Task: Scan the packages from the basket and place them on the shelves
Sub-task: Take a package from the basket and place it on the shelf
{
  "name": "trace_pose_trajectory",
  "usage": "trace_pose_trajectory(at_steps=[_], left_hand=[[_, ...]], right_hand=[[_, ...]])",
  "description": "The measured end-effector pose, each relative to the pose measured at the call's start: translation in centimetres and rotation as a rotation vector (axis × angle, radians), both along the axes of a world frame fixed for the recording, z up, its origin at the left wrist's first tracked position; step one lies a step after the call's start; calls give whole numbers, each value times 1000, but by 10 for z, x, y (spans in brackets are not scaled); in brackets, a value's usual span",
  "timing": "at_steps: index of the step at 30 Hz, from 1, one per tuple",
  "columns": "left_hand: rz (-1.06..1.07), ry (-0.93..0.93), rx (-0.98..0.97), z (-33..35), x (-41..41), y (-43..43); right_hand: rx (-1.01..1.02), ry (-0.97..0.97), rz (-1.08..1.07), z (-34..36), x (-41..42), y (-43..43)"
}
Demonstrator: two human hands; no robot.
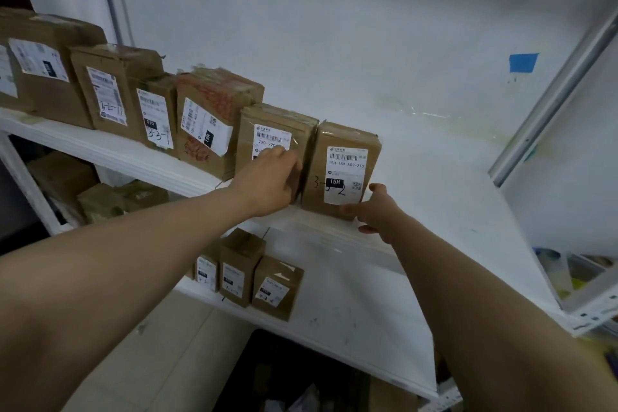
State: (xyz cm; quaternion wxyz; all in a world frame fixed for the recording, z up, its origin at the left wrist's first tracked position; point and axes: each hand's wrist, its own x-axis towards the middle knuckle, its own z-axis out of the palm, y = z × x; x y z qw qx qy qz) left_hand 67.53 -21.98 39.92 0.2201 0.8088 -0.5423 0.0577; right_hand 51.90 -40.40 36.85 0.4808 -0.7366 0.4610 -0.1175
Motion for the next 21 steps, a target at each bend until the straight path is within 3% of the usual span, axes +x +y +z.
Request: trace_pose_trajectory(at_steps=[5,11,16,21], left_hand=[[-48,-10,86,-29,0,18],[-98,77,181,-80,4,45],[-109,93,303,-135,4,67],[-144,270,455,-201,2,89]], right_hand=[[-69,27,-89,-8,-3,20],[-194,-75,-165,-32,-9,63],[-70,-45,-20,-71,-11,107],[152,86,18,-150,-17,132]])
